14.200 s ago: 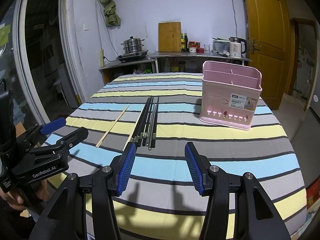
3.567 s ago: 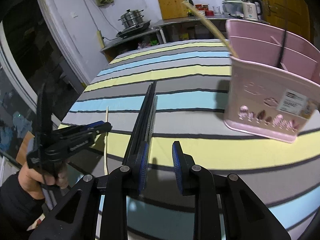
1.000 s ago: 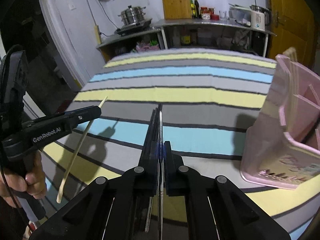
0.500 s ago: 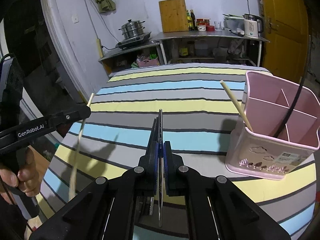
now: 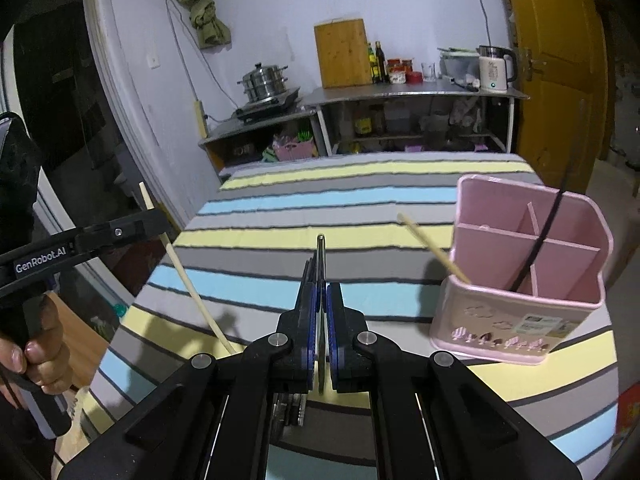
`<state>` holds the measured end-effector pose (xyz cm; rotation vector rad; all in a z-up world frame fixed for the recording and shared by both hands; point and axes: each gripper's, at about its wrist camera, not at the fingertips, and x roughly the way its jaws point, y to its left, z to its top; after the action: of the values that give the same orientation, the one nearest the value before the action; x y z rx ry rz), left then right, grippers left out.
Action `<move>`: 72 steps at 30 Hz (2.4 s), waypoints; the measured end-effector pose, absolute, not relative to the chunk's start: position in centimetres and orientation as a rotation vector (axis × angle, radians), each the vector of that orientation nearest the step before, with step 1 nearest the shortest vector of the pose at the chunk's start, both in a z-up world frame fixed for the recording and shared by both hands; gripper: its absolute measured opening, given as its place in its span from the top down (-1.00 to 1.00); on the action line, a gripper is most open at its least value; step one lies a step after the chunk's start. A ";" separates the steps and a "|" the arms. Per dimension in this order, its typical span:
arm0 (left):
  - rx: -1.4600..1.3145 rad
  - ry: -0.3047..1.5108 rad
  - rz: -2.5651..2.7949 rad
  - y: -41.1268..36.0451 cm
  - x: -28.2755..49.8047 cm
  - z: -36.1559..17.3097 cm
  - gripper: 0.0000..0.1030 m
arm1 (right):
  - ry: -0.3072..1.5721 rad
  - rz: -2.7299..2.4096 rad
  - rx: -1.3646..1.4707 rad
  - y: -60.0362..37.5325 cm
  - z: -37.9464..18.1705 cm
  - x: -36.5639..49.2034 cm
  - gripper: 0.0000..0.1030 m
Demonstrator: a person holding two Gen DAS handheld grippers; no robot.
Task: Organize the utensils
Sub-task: 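Carry both chopsticks to the pink holder and insert them with both tools, then open both tools to release the chopsticks into the holder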
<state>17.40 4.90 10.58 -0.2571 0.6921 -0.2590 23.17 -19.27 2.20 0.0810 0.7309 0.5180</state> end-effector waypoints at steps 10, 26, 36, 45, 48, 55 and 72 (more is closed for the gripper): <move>-0.224 0.657 -0.364 0.1 17.9 14.6 0.90 | 0.654 0.467 0.124 -23.4 5.5 22.2 0.90; -0.210 0.616 -0.508 -9.1 23.1 18.1 0.90 | 0.544 0.312 0.179 -31.5 9.6 23.6 0.90; -0.201 0.581 -0.481 -11.1 27.1 17.6 0.90 | 0.519 0.278 0.222 -32.7 9.8 25.9 0.90; -0.194 0.643 -0.454 -11.3 29.3 12.9 0.90 | 0.584 0.275 0.231 -32.2 6.4 27.6 0.90; -0.182 0.662 -0.455 -11.3 29.7 11.6 0.90 | 0.609 0.276 0.228 -32.0 5.3 27.9 0.90; -0.175 0.700 -0.465 -11.3 29.9 9.6 0.89 | 0.668 0.278 0.216 -31.6 3.2 28.2 0.90; -0.181 0.649 -0.451 -8.5 26.2 11.4 0.86 | 0.638 0.265 0.208 -31.9 4.8 26.3 0.56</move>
<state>26.20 -8.54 11.37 -0.1807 0.6490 -0.4508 26.27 -31.95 4.77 0.2083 0.6382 0.2646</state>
